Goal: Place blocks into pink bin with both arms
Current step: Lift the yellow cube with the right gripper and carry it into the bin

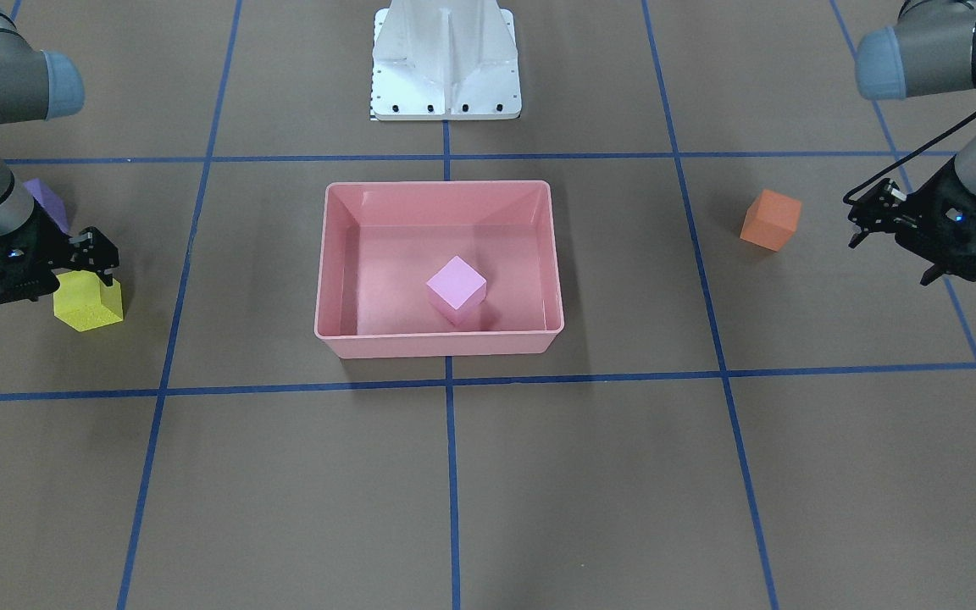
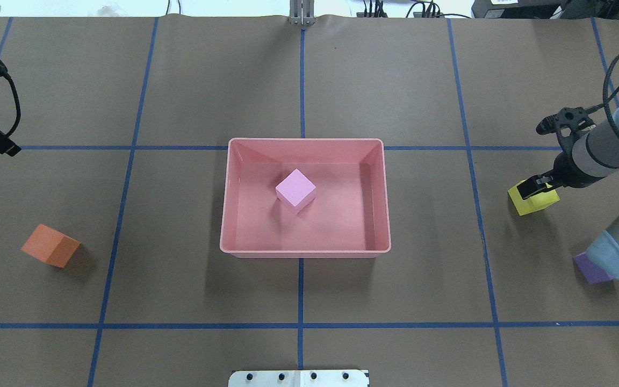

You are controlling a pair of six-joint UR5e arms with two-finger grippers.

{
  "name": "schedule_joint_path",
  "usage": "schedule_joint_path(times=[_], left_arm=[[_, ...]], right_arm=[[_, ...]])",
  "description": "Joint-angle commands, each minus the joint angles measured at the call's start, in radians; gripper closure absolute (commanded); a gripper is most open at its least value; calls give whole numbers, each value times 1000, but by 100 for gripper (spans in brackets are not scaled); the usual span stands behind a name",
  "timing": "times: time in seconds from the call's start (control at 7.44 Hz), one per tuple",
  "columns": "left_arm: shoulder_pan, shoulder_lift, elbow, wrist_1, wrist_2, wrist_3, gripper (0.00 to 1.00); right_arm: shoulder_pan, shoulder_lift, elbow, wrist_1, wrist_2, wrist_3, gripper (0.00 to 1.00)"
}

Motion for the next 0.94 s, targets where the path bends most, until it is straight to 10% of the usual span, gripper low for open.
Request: schedule_joint_path(times=[0.0,0.27,0.81], left_arm=[[0,0,-1,0,0,0,0],[0,12,-6,0,0,0,0],[0,14,-3,0,0,-2,0]], right_arm=[[-15,11,-43,0,-3,1,5],[-15,25,-37,0,3,16,85],[-29,239,28,-17,109,391,100]])
